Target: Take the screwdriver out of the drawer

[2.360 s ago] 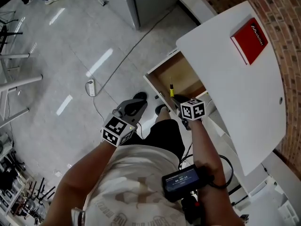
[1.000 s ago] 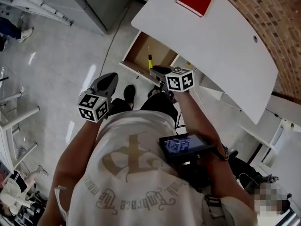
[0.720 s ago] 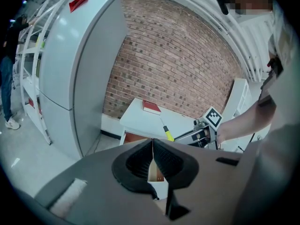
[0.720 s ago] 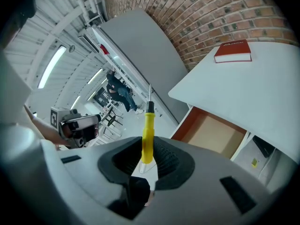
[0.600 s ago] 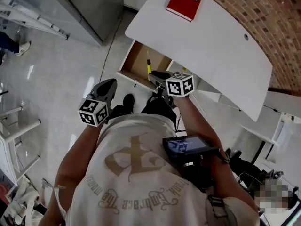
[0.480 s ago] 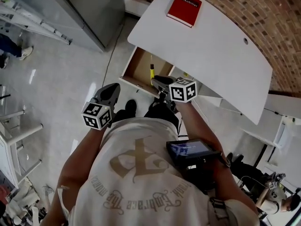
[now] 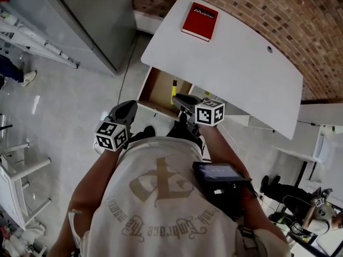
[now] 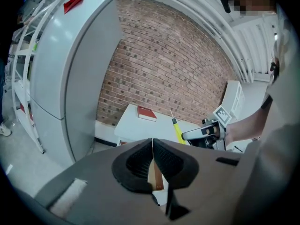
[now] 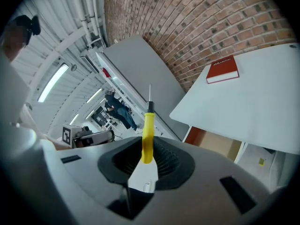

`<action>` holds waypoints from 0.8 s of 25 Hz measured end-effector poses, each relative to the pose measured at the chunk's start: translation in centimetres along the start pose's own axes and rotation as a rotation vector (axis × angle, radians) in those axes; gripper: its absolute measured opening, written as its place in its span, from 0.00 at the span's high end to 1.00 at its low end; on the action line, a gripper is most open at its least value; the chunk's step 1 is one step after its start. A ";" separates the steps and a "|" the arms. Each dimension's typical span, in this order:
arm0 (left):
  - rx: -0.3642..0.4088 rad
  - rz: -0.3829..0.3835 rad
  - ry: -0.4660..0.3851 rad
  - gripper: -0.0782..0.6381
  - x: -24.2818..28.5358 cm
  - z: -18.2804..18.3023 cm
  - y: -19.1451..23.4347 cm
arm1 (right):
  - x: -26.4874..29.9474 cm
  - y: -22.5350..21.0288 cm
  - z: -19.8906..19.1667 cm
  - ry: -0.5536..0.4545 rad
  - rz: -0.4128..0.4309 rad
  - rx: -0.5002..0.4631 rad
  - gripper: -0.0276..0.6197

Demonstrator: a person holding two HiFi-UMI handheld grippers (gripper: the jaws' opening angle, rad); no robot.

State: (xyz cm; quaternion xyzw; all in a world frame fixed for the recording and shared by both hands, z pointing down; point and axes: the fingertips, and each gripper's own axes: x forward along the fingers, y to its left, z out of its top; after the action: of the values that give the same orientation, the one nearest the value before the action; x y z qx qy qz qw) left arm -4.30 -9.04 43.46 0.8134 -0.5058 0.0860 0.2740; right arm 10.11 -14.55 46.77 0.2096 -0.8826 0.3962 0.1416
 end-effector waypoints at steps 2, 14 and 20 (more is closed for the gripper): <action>0.013 -0.012 -0.001 0.88 0.1 0.4 0.0 | -0.5 0.5 0.4 -0.033 0.001 0.008 0.86; 0.073 -0.120 0.008 0.88 1.1 1.4 -2.1 | -4.1 2.4 1.2 -0.197 -0.040 0.026 0.86; 0.102 -0.177 0.012 0.88 1.9 2.0 -3.1 | -5.6 3.1 1.4 -0.280 -0.044 0.045 0.86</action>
State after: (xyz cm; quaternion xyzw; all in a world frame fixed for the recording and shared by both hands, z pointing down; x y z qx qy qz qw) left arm -0.98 -10.55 41.44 0.8674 -0.4252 0.0920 0.2415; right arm 13.41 -12.32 41.57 0.2855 -0.8797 0.3797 0.0209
